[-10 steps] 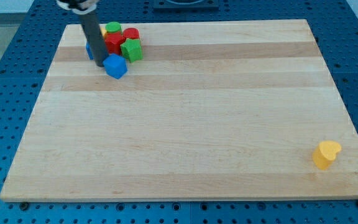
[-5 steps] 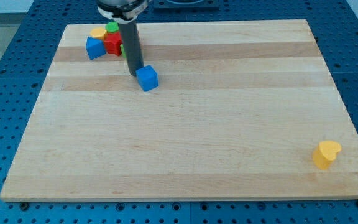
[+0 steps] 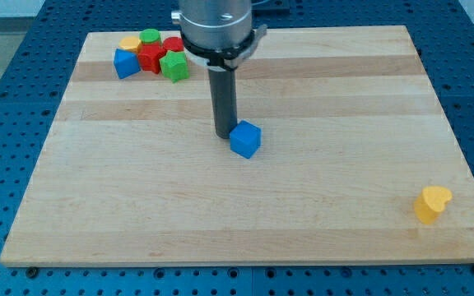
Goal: Move the blue cube left side of the yellow heart
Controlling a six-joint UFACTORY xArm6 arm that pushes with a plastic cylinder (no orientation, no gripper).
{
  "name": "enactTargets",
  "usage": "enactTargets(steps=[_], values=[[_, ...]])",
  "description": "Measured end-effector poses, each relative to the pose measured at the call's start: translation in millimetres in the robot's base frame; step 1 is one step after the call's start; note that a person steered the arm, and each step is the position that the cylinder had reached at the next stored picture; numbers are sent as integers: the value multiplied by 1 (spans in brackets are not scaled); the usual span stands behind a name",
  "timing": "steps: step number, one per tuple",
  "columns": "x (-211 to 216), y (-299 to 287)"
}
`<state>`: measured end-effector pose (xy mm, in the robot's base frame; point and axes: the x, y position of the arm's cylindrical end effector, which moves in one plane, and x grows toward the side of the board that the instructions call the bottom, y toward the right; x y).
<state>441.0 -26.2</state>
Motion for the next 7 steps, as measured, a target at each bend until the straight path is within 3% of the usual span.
enactTargets(steps=[7], values=[[101, 127]])
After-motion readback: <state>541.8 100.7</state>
